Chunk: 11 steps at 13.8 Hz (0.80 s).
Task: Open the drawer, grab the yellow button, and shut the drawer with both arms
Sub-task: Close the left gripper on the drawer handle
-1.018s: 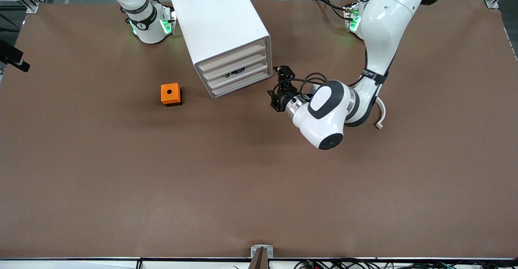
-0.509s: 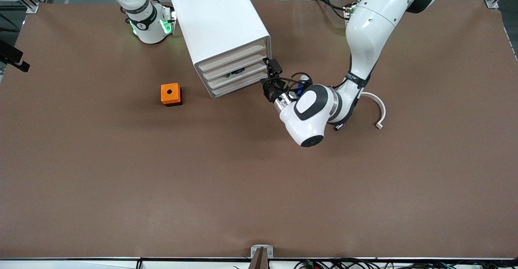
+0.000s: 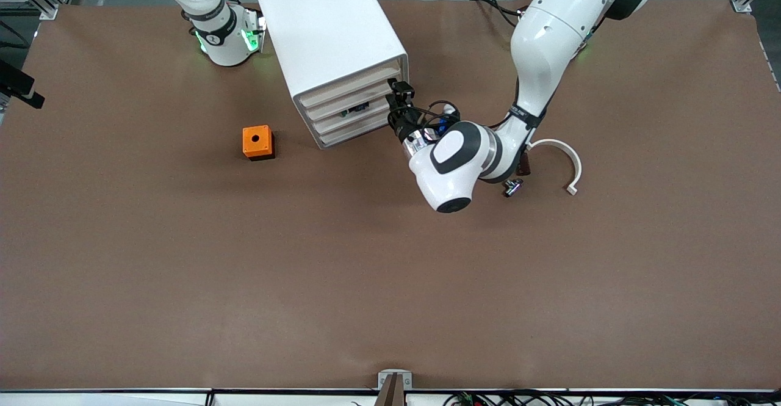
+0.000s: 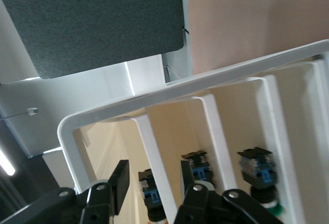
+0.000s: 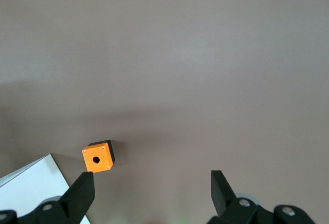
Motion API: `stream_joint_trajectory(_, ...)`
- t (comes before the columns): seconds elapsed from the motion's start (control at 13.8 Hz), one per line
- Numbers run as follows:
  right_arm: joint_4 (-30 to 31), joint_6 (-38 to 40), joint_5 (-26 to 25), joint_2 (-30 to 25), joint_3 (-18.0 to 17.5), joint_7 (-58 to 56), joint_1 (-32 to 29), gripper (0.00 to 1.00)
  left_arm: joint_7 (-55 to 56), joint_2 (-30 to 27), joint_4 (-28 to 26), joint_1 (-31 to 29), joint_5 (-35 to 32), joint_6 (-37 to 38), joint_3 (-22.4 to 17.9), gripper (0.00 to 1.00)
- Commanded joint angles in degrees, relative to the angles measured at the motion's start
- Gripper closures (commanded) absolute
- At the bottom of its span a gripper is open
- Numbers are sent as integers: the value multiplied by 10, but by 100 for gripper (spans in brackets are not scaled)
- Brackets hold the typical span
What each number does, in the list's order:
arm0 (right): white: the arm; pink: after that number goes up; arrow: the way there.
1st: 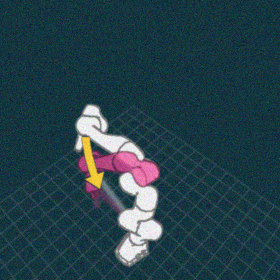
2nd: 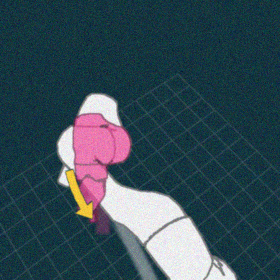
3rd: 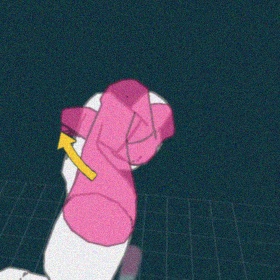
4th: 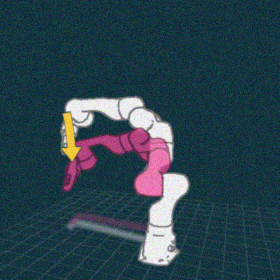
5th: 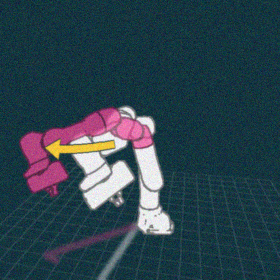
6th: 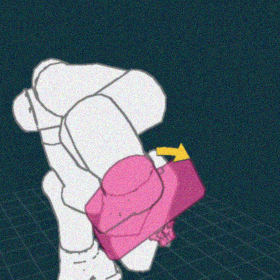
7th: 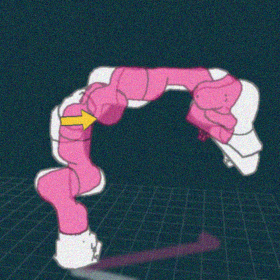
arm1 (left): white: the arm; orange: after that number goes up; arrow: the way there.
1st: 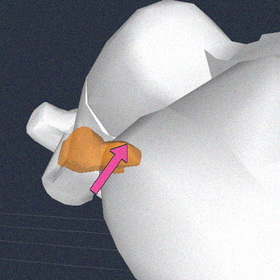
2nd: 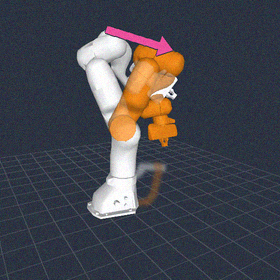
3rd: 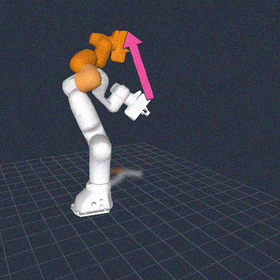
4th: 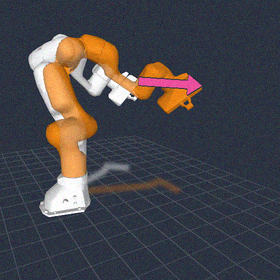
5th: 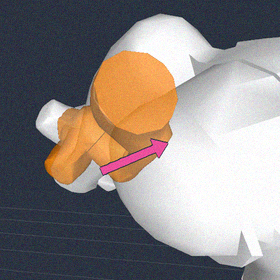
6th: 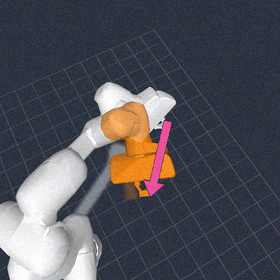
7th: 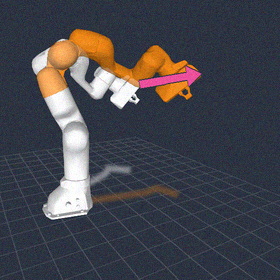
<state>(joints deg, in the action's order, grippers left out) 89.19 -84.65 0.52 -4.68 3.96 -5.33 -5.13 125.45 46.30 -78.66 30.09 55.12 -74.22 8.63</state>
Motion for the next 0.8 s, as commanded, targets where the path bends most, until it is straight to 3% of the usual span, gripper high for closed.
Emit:
stream_joint_trajectory(0.0,-2,3,-3,-5,-1,4,-1,0,12,10,8,17,19,19,-2,54)
stream_joint_trajectory(0.36,-4,3,-3,-4,-1,4,-1,0,30,19,3,37,20,25,-2,54)
stream_joint_trajectory(0.51,-4,3,-3,-3,-1,4,-1,0,31,21,3,42,20,27,-2,58)
stream_joint_trajectory(0.73,-4,-3,-3,-2,-1,4,-1,0,31,21,3,48,20,27,-2,72)
